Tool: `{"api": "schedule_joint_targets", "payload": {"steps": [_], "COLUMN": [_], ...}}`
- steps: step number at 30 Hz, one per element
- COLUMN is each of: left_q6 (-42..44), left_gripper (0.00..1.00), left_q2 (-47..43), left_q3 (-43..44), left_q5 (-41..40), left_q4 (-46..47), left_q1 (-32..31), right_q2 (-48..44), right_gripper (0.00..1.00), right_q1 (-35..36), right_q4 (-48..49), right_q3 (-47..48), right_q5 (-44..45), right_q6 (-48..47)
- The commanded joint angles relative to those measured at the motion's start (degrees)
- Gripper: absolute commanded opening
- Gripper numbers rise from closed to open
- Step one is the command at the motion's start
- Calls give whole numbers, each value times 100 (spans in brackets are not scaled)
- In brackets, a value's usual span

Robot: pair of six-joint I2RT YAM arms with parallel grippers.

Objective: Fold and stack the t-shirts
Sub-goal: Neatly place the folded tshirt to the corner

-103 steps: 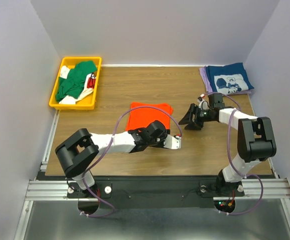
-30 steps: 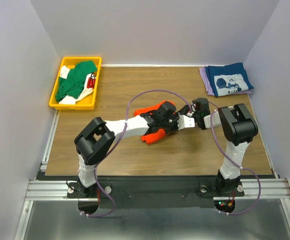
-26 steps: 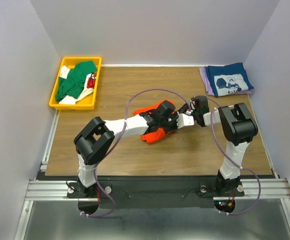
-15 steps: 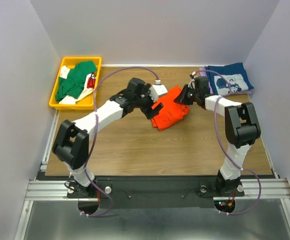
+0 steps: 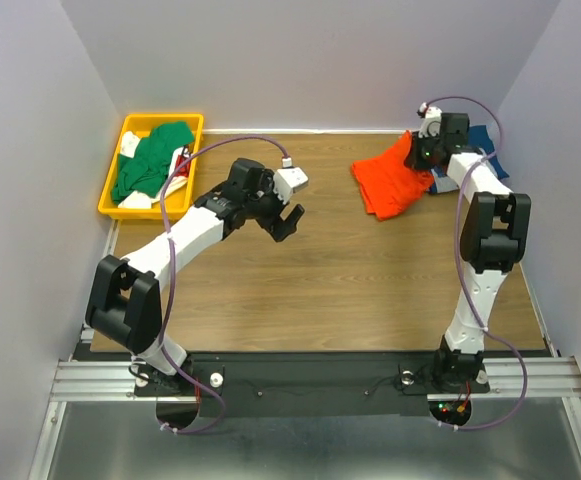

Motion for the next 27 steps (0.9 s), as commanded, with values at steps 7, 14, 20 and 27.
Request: {"api": "schedule_joint_targets", "payload": {"steps": [7, 14, 20, 27], "left_q6": [-200, -182, -217, -279], "left_gripper": [99, 99, 99, 99], "left_q2": [-387, -422, -387, -282], "left_q3": [-314, -376, -385, -279], "left_q5": [94, 85, 6, 50], "left_q4": [74, 65, 109, 144], "left_q1": [36, 45, 45, 45], "right_q2": [763, 993, 870, 659], "right_gripper": [1, 1, 0, 1], "right_q1": [-389, -503, -705, -908], "right_q4": [-563, -624, -642, -756], "right_q3": [2239, 2760, 2883, 2945], "right_q5": [181, 374, 402, 244], "right_q6": [-1199, -1358, -1358, -1402]}}
